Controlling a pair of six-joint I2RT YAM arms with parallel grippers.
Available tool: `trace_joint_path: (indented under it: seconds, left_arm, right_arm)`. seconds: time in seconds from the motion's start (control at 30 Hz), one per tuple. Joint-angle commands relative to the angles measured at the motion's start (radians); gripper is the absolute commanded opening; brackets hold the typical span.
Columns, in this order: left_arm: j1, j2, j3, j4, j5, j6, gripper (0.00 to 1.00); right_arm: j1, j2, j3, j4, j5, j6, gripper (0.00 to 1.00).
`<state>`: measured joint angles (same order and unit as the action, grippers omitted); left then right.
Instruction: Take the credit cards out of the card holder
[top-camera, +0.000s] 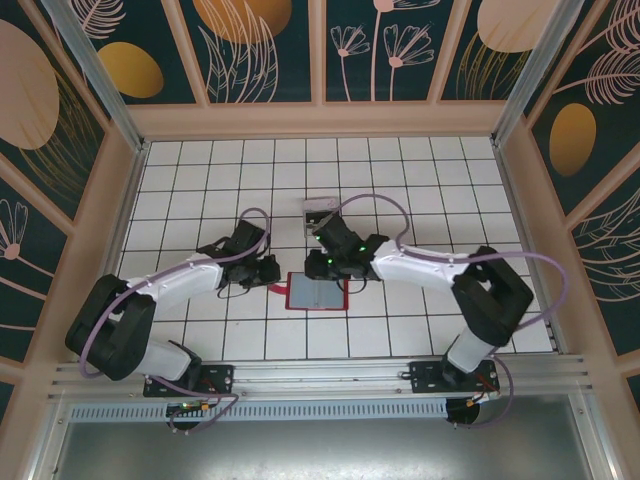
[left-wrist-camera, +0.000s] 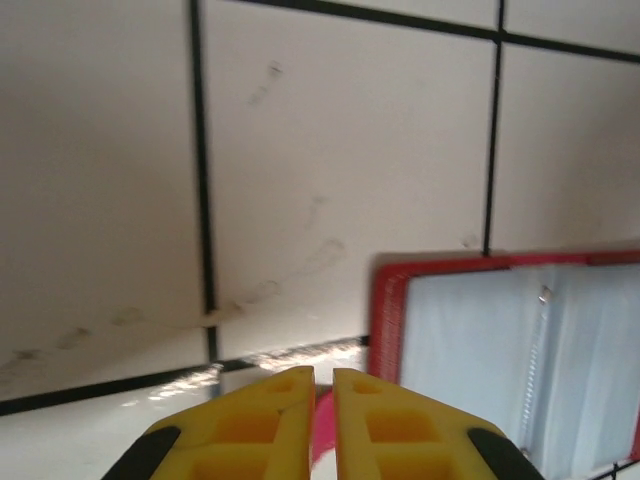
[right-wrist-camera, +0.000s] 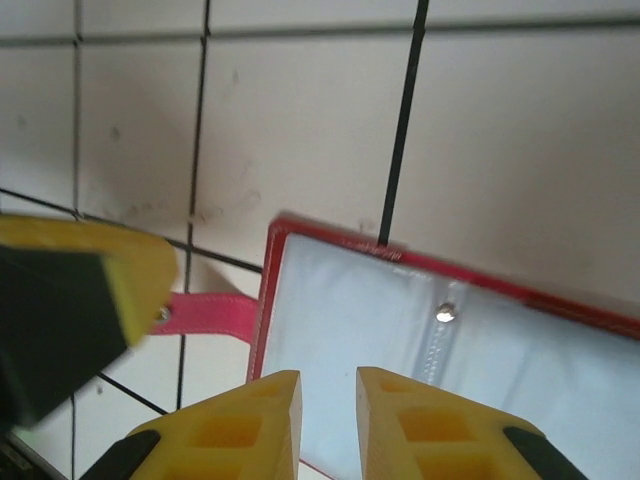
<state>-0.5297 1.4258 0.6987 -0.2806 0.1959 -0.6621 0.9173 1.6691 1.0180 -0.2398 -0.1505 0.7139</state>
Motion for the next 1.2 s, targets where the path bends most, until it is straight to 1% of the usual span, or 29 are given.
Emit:
trace_joint_path:
  seconds: [0.0, 0.2, 0.33, 0.47, 0.77, 0.97, 1.1, 1.17]
  left_arm:
    - [0.038, -0.036, -0.009, -0.046, -0.012, 0.051, 0.15]
    - [0.066, -0.066, -0.034, -0.052, -0.024, 0.059, 0.15]
    - [0.068, -0.072, -0.047, -0.048, -0.021, 0.058, 0.15]
    - [0.067, -0.073, -0.050, -0.045, -0.015, 0.061, 0.15]
    - [0.067, -0.069, -0.047, -0.045, -0.014, 0.065, 0.15]
    - [0.067, -0.065, -0.031, -0.051, -0.025, 0.068, 0.15]
    - [0.067, -0.058, -0.019, -0.061, -0.070, 0.073, 0.17]
    - [0.067, -0.052, -0.004, -0.079, -0.136, 0.074, 0.22]
  right_arm:
    - [0.030, 0.080, 0.069, 0.029, -0.064, 0.029, 0.23]
    - [0.063, 0.190, 0.156, 0.013, -0.081, 0.024, 0.25]
    - [0.068, 0.235, 0.163, 0.005, -0.101, 0.028, 0.28]
    - [0.069, 0.271, 0.176, -0.064, -0.082, 0.030, 0.29]
    - [0.072, 0.239, 0.192, -0.244, 0.063, 0.027, 0.32]
    - [0.074, 0.212, 0.226, -0.256, 0.072, 0.011, 0.32]
    - [0.072, 0.150, 0.226, -0.218, 0.086, -0.001, 0.35]
    - [0.061, 0.119, 0.220, -0.220, 0.125, -0.014, 0.38]
